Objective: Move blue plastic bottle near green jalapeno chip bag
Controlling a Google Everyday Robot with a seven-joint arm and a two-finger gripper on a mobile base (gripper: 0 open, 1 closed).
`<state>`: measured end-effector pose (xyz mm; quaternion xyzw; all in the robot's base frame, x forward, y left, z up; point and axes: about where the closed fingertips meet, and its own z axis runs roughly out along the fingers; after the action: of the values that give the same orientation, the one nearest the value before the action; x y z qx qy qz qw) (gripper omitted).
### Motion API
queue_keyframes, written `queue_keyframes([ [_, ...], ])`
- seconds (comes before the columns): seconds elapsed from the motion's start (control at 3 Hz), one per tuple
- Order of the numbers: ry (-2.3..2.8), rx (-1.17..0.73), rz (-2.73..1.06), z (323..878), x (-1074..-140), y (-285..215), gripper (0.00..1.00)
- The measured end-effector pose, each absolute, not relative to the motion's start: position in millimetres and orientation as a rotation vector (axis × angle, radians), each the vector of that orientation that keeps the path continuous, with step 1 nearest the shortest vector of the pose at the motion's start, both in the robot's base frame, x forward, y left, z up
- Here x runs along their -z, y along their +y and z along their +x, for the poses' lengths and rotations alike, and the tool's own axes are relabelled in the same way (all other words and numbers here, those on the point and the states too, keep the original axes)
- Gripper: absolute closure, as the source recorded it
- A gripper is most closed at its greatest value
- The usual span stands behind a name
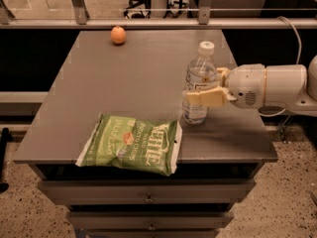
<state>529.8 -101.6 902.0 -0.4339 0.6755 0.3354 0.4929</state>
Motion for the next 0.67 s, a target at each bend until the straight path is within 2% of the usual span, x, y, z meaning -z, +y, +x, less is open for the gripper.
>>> queue_keyframes([
  [0.67, 1.645, -0.841, -1.059, 523.8, -897.8, -95.0, 0.39],
])
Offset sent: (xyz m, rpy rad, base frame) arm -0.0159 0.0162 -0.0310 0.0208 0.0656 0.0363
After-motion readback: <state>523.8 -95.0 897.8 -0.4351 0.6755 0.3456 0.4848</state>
